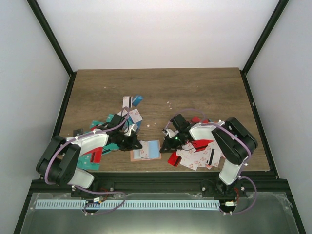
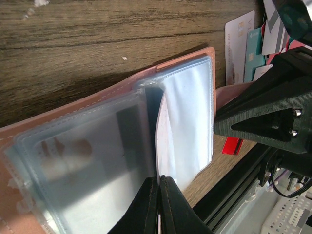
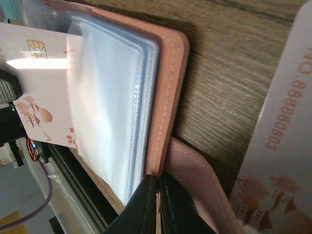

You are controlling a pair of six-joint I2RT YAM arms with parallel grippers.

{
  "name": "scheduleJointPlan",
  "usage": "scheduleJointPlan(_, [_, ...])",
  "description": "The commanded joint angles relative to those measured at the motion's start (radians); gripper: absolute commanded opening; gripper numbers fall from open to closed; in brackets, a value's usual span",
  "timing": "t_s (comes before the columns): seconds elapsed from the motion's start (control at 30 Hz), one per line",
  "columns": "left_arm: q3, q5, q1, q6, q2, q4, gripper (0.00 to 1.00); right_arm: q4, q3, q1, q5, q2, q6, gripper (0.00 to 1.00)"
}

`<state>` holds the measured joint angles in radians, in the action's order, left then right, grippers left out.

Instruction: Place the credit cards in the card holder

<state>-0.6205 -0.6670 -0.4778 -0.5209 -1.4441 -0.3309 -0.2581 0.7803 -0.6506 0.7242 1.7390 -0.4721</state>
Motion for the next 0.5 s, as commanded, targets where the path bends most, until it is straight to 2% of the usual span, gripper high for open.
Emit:
scheduleJointPlan(0.0, [0.008, -0.005, -0.009, -0.004, 0.006, 0.010, 0.04, -0.004, 0.011, -0.010, -0.052, 0.061, -0.003, 0.03])
scheduleJointPlan(0.47, [0.071, -0.014, -0.010, -0.052, 0.000, 0.092, 0.04, -0.029, 0.014, -0.040, -0.091, 0.073, -0.002, 0.01])
